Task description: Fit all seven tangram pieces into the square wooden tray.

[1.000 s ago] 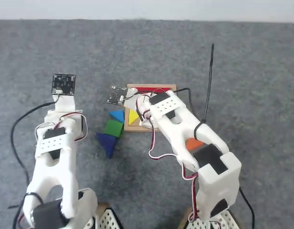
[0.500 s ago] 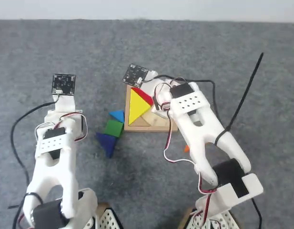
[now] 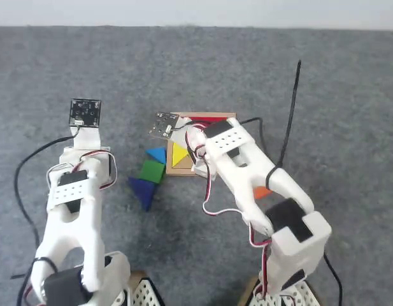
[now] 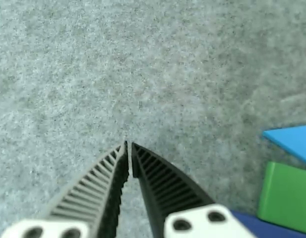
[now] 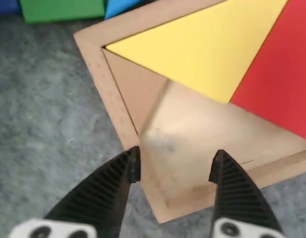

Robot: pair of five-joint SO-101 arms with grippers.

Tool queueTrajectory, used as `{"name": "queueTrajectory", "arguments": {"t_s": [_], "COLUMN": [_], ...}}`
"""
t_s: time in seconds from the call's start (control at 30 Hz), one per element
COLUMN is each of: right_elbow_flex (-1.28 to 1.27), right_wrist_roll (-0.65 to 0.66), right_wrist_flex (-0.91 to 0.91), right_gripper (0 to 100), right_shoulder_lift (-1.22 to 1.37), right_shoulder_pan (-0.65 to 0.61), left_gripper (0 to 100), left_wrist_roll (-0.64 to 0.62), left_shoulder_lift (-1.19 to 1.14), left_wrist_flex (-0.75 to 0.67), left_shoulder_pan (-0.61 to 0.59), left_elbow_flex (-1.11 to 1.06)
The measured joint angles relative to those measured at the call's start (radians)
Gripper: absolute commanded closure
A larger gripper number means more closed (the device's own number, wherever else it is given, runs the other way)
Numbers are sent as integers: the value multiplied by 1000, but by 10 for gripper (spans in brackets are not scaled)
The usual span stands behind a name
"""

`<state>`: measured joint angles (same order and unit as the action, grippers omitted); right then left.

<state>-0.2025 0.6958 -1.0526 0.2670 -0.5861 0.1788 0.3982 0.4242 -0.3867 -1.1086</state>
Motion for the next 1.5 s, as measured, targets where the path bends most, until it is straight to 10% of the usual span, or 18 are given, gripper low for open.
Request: {"name": "queueTrajectory", "arguments": {"t_s": [0.13,0.9,1.3,1.5], "right_elbow_flex": [61,49,8,8], "right_wrist_roll": [0,-72,-20,-8], "right_wrist_flex": [-15,-81,-81,-118], "right_gripper": [997,991,988,587], "right_shoulder_lift": [64,-258,-505,-417], "right_shoulder_pan": [0,176,614,756], "left_gripper": [985,985,985,985], "left_wrist_roll": [0,0,0,0], "left_shoulder_lift": [0,0,0,0], "left_wrist_flex": [0,0,0,0], "left_shoulder_pan": [0,0,0,0], "left_elbow_flex": [0,0,0,0]}}
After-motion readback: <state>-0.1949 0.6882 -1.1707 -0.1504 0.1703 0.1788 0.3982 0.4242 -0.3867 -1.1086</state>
